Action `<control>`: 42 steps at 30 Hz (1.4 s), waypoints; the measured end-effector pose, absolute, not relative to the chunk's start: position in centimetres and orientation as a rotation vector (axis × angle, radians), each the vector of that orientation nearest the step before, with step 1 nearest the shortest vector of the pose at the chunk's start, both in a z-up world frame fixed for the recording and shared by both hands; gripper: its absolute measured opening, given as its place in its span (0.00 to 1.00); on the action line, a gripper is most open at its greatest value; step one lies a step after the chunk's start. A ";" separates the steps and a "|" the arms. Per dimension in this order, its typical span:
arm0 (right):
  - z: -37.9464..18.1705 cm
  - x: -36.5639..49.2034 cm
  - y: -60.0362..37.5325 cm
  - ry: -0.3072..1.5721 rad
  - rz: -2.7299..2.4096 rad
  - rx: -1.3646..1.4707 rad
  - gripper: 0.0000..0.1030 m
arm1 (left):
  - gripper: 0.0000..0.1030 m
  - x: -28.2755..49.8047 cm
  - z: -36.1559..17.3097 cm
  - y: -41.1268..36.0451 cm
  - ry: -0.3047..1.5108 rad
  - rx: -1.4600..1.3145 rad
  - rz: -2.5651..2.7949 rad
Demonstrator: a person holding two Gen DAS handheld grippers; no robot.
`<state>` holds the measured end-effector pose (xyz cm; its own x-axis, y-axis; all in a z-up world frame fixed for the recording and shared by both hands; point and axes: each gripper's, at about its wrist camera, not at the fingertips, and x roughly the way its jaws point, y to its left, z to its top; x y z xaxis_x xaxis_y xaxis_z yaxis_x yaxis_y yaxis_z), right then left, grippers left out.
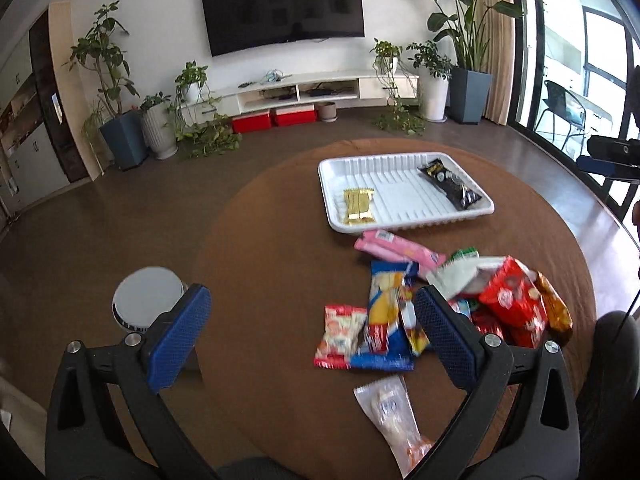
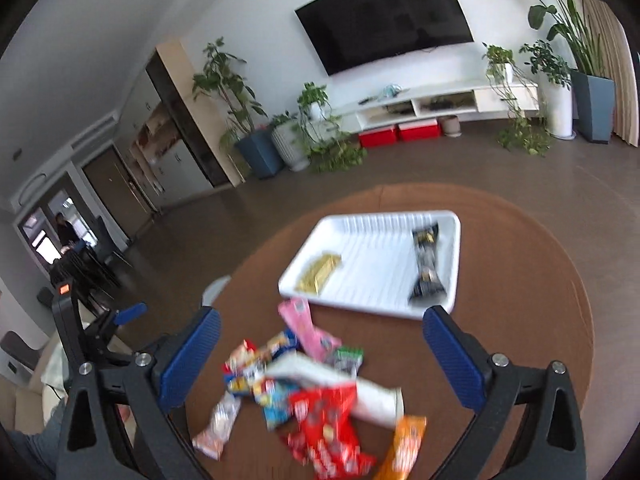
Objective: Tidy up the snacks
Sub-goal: 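Lower the left tool and grasp the white-and-orange wrapped bar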
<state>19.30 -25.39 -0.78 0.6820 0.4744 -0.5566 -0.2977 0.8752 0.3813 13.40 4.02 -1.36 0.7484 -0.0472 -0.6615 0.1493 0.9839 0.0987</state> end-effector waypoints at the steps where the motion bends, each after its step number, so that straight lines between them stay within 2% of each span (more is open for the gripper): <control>1: -1.3 18.3 -25.4 0.712 0.414 0.263 1.00 | 1.00 12.3 -2.1 4.0 0.746 0.135 -0.119; 7: -5.0 12.8 -26.0 0.822 0.286 0.311 1.00 | 1.00 8.8 -6.2 3.6 0.860 0.030 -0.157; 11: -7.1 9.8 -26.0 0.814 0.244 0.311 1.00 | 1.00 8.1 -7.7 2.0 0.891 0.058 -0.176; 15: -8.3 8.3 -25.0 0.813 0.218 0.272 0.93 | 0.99 8.7 -9.1 0.6 0.936 0.087 -0.183; 18: -9.1 7.9 -24.2 0.825 0.211 0.252 0.92 | 0.84 9.4 -10.2 0.3 0.985 0.089 -0.186; 20: -9.3 7.7 -23.7 0.823 0.217 0.247 0.91 | 0.66 9.9 -10.8 0.6 1.015 0.071 -0.192; 21: -9.4 7.6 -23.5 0.816 0.222 0.247 0.91 | 0.64 10.2 -11.2 0.7 1.030 0.070 -0.186; 36: -9.8 7.7 -22.2 0.805 0.249 0.215 0.85 | 0.64 11.8 -14.1 0.5 1.113 0.112 -0.174; 37: -9.9 7.7 -22.3 0.806 0.247 0.220 0.85 | 0.62 12.0 -14.1 0.5 1.114 0.114 -0.177; 38: -9.9 7.8 -22.5 0.809 0.244 0.226 0.85 | 0.56 12.0 -14.1 0.5 1.109 0.116 -0.180; 42: -10.1 8.0 -22.8 0.814 0.243 0.232 0.84 | 0.47 12.2 -13.9 0.2 1.098 0.140 -0.200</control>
